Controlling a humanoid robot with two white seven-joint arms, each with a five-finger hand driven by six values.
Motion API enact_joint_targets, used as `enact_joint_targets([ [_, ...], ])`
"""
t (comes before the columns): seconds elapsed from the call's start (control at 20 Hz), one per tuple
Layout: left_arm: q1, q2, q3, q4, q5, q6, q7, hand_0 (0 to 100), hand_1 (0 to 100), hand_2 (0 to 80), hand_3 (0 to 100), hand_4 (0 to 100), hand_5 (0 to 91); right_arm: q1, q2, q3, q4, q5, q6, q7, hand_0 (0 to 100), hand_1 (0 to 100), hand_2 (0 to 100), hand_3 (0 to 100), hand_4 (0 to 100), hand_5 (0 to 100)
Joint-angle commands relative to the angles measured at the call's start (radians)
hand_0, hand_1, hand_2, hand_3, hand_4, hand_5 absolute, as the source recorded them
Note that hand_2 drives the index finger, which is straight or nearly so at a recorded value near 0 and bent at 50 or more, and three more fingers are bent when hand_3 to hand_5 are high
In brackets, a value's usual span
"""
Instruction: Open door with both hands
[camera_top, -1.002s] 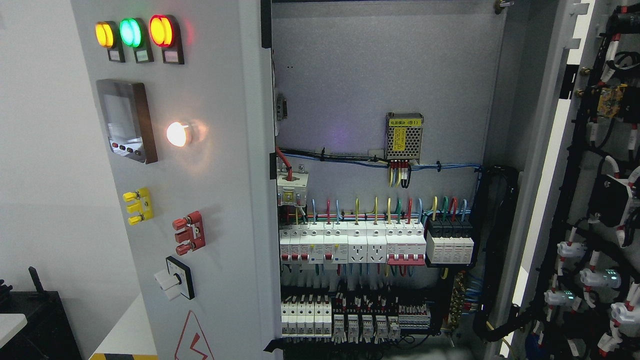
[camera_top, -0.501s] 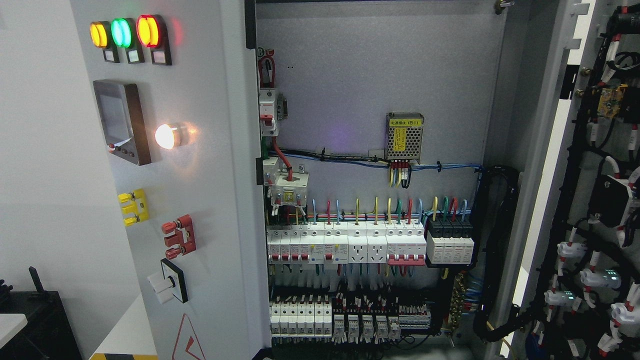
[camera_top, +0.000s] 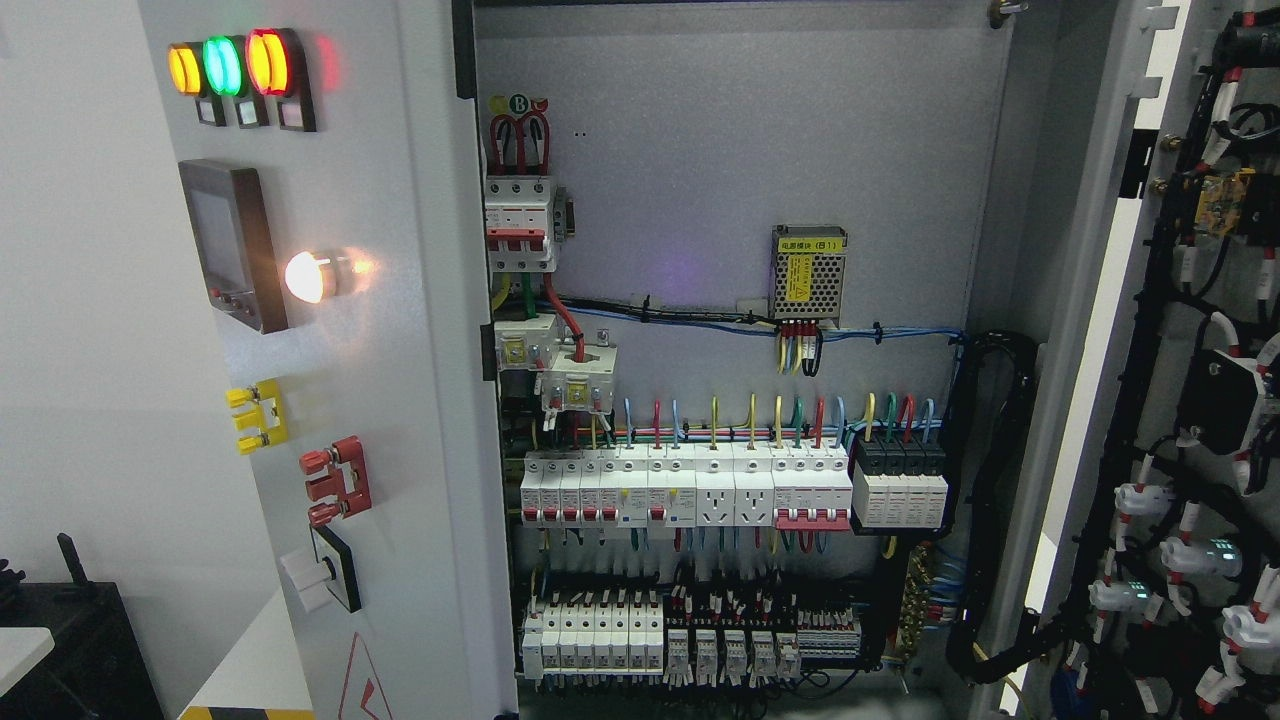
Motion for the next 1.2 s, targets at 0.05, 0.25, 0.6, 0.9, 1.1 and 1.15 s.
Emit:
enact_joint_targets([
  [0.05,0.0,0.0,0.0,0.023,0.0,0.0,0.0,0,0,0.0,0,4,0.0,-0.001,0.037,0.027,-0.003,0.001,0.001,-0.001,0,0,0,0,0,0],
  [0.25,0.0,0.0,0.0,0.023,0.0,0.0,0.0,0,0,0.0,0,4,0.0,-0.001,0.049,0.038,0.006,0.004,0.01,-0.003,0,0,0,0,0,0],
  [0.6,0.0,0.0,0.0,0.023,0.0,0.0,0.0,0,0,0.0,0,4,0.0,-0.001,0.049,0.05,0.006,0.007,0.007,-0.001,0,0,0,0,0,0],
  [0.9,0.0,0.0,0.0,0.023,0.0,0.0,0.0,0,0,0.0,0,4,0.0,-0.001,0.061,0.064,0.009,0.009,0.01,-0.004,0,0,0,0,0,0],
  [1.1,0.0,0.0,0.0,0.023,0.0,0.0,0.0,0,0,0.0,0,4,0.0,-0.006,0.063,0.07,0.027,0.033,0.01,-0.004,0,0,0,0,0,0],
  [1.15,0.0,0.0,0.0,0.023,0.0,-0.001,0.0,0,0,0.0,0,4,0.0,-0.008,0.064,0.07,0.03,0.036,0.01,-0.004,0,0,0,0,0,0],
])
